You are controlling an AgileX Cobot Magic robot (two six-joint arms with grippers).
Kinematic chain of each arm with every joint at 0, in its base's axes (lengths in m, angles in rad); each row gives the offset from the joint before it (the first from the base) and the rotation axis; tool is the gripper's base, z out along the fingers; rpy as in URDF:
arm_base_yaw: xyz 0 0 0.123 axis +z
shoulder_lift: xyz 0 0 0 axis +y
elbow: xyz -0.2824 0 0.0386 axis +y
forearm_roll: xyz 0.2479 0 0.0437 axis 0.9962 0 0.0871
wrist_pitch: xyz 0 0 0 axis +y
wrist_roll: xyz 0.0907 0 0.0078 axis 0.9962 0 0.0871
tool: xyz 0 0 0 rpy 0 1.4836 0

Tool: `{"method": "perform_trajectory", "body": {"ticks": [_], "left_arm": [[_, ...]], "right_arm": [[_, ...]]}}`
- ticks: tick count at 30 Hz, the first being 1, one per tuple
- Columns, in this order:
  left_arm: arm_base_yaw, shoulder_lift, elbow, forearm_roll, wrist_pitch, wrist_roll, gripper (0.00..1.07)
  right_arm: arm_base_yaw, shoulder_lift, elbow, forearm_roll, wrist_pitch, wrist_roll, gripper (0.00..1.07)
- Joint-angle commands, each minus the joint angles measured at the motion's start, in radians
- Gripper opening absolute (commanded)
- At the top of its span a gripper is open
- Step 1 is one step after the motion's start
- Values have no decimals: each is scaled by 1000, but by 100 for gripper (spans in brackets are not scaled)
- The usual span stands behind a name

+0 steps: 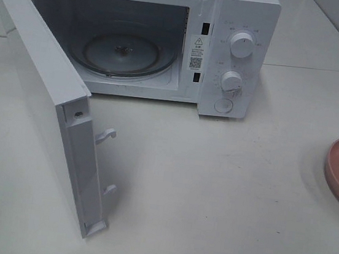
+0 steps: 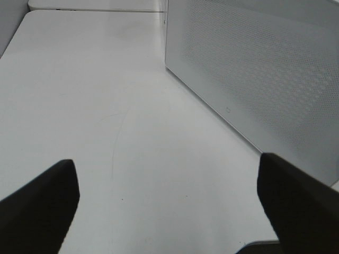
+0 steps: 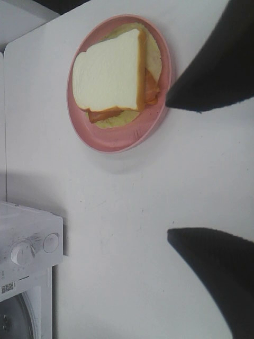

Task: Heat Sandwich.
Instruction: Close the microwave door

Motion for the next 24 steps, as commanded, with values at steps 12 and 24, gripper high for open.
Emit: {"method": "perform_trajectory", "body": {"ticks": [12, 24], "left_arm": [[-5, -16, 1, -6, -15, -3, 84], [-5, -16, 1, -6, -15, -3, 84]], "right_arm": [[1, -26, 2, -1, -6, -8, 63], [1, -26, 2, -1, -6, -8, 63]]}}
